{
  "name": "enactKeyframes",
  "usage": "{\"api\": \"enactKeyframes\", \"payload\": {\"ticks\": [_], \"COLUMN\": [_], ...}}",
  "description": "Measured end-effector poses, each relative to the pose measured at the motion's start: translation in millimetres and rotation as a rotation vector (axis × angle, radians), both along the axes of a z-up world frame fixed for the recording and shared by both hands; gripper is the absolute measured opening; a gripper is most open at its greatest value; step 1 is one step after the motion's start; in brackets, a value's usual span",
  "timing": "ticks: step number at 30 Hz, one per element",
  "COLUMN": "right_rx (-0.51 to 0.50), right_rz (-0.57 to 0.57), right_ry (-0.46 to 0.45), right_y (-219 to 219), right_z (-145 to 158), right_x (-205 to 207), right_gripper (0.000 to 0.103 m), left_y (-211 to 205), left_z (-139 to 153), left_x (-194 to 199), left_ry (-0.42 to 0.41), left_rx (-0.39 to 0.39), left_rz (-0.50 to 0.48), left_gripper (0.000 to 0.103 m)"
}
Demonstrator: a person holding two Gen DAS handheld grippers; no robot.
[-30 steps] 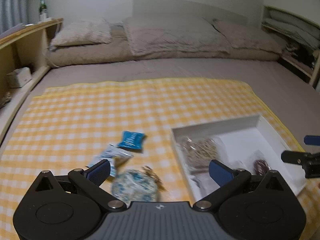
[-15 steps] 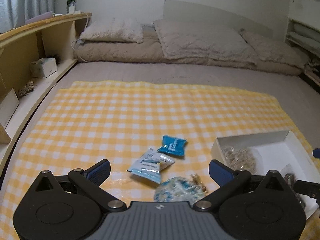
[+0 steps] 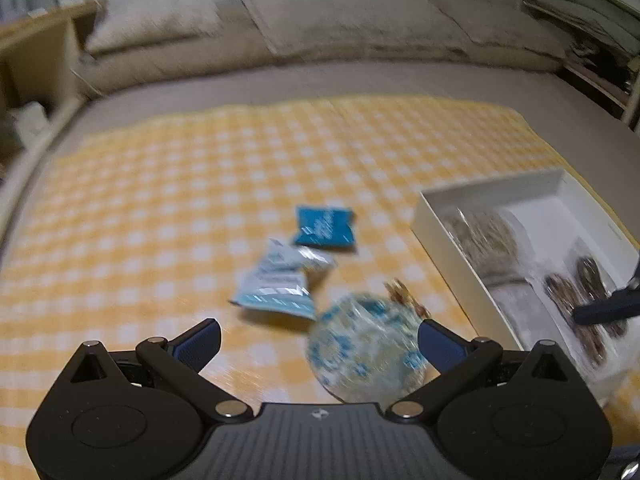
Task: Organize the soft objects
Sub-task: 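Move both open tools from the box toward the floral pouch, then grasp the floral pouch with left tool while right tool grasps white tissue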
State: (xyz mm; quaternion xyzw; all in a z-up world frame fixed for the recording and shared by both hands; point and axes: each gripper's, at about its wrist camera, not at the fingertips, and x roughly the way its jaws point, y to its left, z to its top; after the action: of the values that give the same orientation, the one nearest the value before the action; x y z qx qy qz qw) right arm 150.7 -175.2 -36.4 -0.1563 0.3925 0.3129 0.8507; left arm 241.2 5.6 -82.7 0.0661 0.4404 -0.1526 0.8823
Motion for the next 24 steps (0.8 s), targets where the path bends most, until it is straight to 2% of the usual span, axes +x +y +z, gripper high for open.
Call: {"api": "enactKeyframes", "payload": {"ticks": [3,9,16,22,24], "right_rx": [-0.009,-0.064,-0.088,-0.115,-0.115], "right_rz": [0.059,0.161,0.222,0.204,0.197], "right_ry": [0.041,0.099,0.149,0.159,0.153], "right_y": [11.9,29.6,36.5,40.5,41.2], "right_z": [-7.1,-27.6,-42.0,-54.3,-55.4], "right_x": [-1.0,-1.9,0.8,9.4,10.9], "right_gripper": [0.08,0.073,0.063,0.05,0.038], "left_y": [-2.7,-16.0,-28.0,-31.5,-31.7], "left_z": [-10.9,-34.7,-53.5,-60.3,-61.9], "left_x": [4.7,12.6,18.4,27.7,31.2], "left_ry": [0.034,0.08,0.099,0.085,0.085], "left_rx": [0.005,0.082,0.135,0.132,0.133], "left_rz": [-0.023,-0.121,-0.217,-0.238,-0.241], "left_gripper": [0.103,0.103,0.103,0.103,0.103]}}
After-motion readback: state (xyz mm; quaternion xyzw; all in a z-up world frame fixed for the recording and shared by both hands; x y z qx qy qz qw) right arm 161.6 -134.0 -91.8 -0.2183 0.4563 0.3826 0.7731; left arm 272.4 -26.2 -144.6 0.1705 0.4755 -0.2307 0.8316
